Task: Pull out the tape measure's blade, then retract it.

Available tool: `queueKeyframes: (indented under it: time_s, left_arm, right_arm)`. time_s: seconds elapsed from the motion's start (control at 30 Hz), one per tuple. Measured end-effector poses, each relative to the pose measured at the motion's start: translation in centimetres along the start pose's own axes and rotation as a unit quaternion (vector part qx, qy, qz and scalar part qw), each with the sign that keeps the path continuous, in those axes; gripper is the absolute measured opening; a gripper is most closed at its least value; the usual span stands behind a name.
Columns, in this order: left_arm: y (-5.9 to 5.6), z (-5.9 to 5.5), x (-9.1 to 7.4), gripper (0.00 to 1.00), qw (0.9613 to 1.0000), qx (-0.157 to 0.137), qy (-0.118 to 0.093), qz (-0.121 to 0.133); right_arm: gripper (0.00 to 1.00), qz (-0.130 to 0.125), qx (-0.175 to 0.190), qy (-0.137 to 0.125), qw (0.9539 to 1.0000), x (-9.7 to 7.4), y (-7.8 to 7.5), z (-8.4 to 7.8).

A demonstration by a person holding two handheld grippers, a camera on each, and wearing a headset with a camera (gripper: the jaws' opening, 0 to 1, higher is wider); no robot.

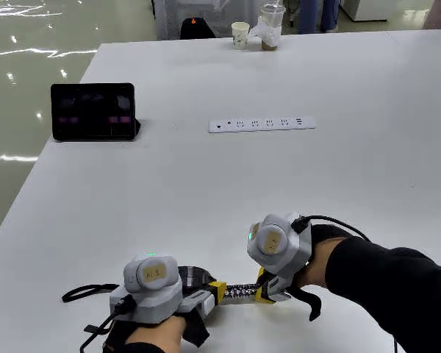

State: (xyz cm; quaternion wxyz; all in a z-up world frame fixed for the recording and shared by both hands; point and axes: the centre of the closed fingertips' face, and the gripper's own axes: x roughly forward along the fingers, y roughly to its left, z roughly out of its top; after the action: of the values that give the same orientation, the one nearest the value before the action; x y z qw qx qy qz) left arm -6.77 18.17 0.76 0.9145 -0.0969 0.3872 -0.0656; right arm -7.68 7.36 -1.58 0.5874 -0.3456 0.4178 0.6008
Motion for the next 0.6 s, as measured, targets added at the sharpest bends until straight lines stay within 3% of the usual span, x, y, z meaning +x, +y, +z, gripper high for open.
queueKeyframes:
  time_s: [0.6]
  left_arm:
    - [0.02,0.02,-0.07,0.63,1.0000,-0.003,-0.002,-0.003]
  right_arm:
    - [0.11,0.006,0.001,-0.015,0.9999,0.34,0.04,0.64]
